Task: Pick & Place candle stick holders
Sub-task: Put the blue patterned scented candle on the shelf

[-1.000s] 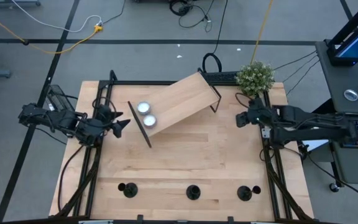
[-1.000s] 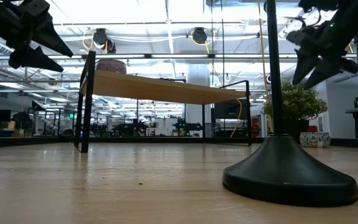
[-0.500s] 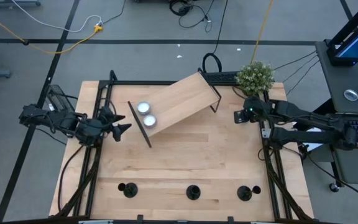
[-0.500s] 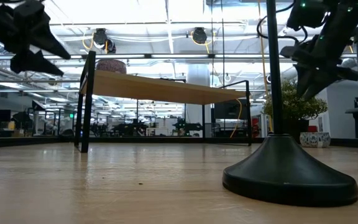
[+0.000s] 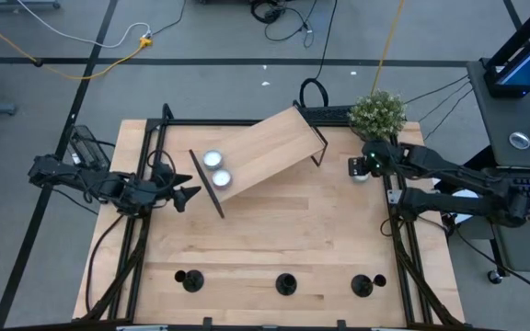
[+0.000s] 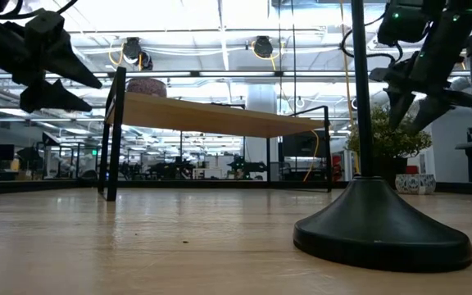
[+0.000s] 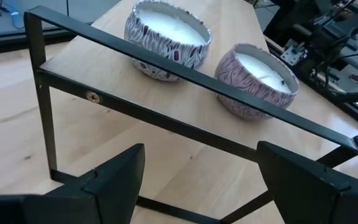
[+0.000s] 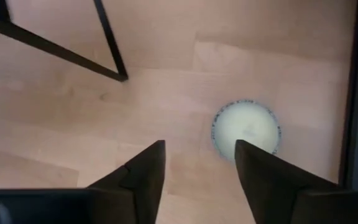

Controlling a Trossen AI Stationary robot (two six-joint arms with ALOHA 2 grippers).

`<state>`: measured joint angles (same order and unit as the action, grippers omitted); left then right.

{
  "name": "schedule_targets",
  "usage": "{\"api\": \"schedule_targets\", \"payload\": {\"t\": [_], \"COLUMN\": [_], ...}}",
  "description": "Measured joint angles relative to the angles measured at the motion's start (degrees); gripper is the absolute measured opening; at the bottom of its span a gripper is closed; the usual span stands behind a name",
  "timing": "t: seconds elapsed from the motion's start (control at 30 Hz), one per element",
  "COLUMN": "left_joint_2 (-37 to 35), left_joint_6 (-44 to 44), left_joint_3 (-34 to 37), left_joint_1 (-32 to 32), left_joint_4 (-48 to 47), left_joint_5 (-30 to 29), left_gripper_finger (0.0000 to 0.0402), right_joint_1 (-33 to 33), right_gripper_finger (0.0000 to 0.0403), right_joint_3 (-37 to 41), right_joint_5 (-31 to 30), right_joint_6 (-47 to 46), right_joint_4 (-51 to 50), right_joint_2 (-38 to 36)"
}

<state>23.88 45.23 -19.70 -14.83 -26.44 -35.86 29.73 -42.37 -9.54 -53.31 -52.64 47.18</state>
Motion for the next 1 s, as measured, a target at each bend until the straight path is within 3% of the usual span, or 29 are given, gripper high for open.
{"api": "schedule_targets", "payload": {"t": [0.23,0.47,1.0], "left_joint_2": [-0.02,-0.02,-0.01], "left_joint_6": [-0.09,-0.09,-0.52], "left_joint_3": [0.00,0.00,-0.04], "left_joint_1": [0.00,0.00,0.01], "left_joint_4": [0.00,-0.42,-0.50], "left_joint_5": [-0.02,-0.02,-0.04], "left_gripper_finger": [0.0310,0.0310,0.0310], "right_joint_1": [1.85,4.15,9.31], "right_gripper_finger": [0.0206,0.0189,0.0141], "right_joint_3": [0.00,0.02,0.04], "right_joint_5": [-0.64,-3.99,-4.18], "right_joint_6": [-7.48,-12.05,-10.60], "right_joint_4": [-8.52,-8.48,-6.13], "right_joint_2": [4.17,7.98,18.74]}}
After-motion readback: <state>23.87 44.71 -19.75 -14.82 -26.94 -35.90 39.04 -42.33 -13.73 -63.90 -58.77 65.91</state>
